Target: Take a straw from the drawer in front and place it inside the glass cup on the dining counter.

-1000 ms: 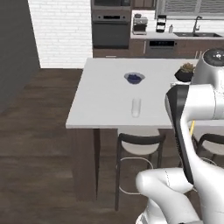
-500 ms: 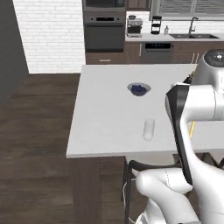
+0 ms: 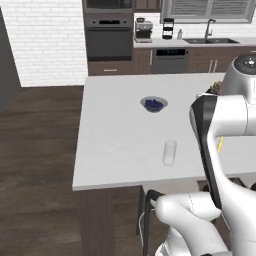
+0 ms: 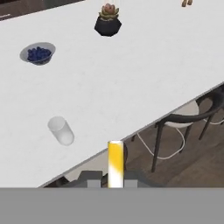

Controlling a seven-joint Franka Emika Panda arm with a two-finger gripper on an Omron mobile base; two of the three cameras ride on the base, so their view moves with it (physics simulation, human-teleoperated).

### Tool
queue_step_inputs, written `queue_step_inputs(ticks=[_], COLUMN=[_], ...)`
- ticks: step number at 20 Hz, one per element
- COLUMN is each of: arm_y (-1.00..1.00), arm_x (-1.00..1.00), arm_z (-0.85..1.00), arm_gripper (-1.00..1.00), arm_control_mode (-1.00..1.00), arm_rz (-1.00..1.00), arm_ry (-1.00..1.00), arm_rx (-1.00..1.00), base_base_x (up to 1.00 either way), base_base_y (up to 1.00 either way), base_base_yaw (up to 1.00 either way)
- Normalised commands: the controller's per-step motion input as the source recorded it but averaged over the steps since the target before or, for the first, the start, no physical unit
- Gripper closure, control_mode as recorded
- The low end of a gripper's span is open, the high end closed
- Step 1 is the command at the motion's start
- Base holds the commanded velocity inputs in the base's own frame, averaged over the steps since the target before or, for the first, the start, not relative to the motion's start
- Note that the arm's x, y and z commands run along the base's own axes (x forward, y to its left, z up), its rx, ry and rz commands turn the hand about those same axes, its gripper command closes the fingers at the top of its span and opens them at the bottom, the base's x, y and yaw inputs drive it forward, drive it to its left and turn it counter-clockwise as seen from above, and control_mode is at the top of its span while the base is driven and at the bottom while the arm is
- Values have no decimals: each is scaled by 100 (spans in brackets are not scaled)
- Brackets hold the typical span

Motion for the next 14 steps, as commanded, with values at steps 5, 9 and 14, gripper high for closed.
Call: queue_step_inputs(ticks=[5, 9, 14], arm_y=[19, 16, 11], arm_x=[48, 23, 43], arm_z=[18, 36, 17], arm_gripper=[100, 100, 100], arm_control_mode=[-100, -100, -100], arm_rz=[-13, -15, -19], arm_ry=[0, -14, -17], arm_rx=[0, -5, -15], base_base_x=[19, 0, 0], base_base_y=[6, 0, 0], base_base_yaw=[-3, 0, 0])
